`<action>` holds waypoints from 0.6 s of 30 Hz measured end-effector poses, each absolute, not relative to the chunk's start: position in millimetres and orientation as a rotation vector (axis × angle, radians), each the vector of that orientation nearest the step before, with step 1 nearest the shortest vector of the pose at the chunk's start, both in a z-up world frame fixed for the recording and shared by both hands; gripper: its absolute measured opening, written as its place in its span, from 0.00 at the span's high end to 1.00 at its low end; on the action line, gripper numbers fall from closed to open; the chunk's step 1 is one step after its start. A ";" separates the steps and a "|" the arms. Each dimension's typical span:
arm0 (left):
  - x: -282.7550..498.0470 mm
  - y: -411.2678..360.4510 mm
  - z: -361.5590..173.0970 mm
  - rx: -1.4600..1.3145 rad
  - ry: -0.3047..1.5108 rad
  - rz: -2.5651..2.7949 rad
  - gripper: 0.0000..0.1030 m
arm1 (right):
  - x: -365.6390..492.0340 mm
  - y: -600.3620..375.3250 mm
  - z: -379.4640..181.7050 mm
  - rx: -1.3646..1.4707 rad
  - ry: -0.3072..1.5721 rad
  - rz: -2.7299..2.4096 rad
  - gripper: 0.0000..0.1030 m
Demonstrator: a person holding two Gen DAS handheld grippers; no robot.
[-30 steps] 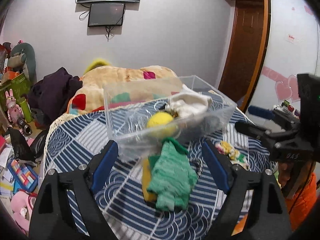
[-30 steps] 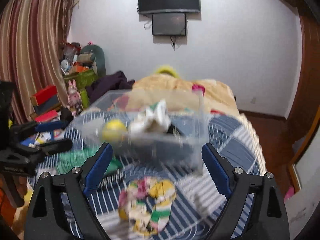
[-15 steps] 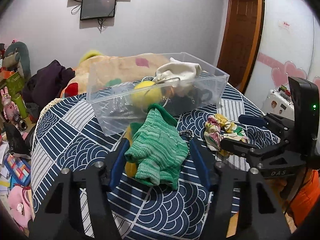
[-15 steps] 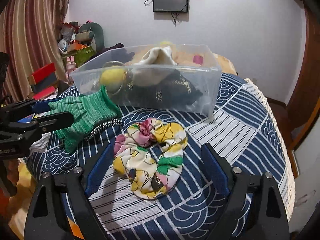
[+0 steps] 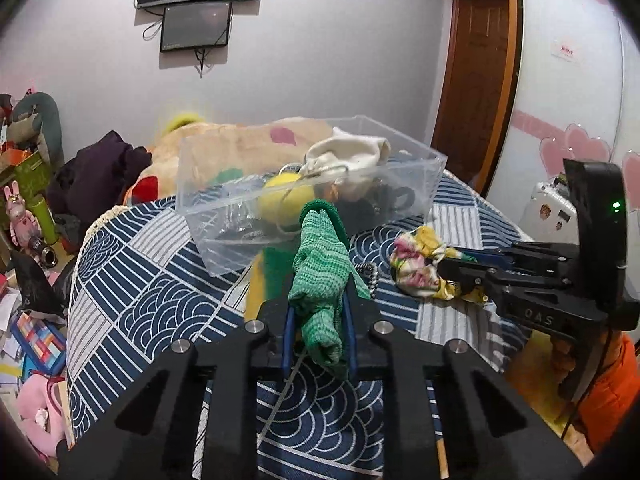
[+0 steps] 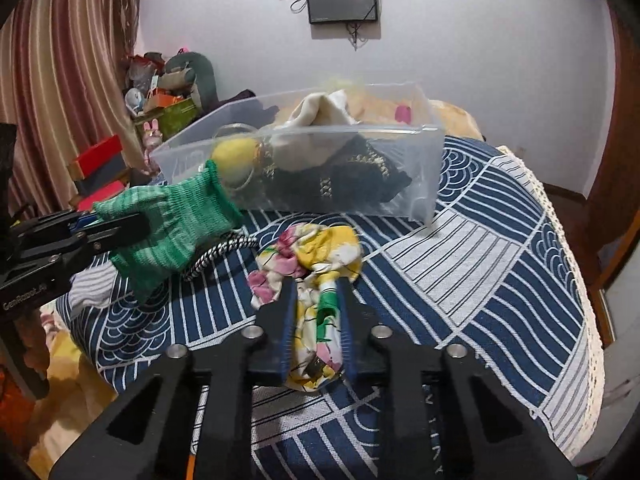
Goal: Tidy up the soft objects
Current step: 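Grasp the green glove with the left gripper while the right grasps the floral scrunchie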
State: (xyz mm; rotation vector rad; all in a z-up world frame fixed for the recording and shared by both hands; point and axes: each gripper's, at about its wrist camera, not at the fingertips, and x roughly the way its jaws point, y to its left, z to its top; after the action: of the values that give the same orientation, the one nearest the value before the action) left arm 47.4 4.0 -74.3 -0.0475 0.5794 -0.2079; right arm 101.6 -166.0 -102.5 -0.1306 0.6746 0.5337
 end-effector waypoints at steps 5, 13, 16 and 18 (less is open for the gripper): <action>41.0 7.2 -59.3 -0.060 0.533 -0.208 0.82 | 97.4 -176.8 -94.1 -0.099 0.639 0.522 0.92; 35.1 19.9 -33.2 -0.082 0.451 -0.174 0.82 | 98.3 -179.2 -87.1 -0.099 0.637 0.514 0.74; 35.4 24.2 -28.6 -0.085 0.440 -0.161 0.82 | 105.3 -176.0 -92.7 -0.086 0.660 0.505 0.20; 36.4 26.5 -27.8 -0.086 0.440 -0.153 0.82 | 107.2 -172.7 -96.6 -0.099 0.666 0.505 0.19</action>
State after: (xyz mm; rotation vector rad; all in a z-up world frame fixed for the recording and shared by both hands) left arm 36.4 26.5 -27.8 -0.0864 0.4397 -0.1526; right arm 107.2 -172.7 -96.6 -0.0995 0.6656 0.5046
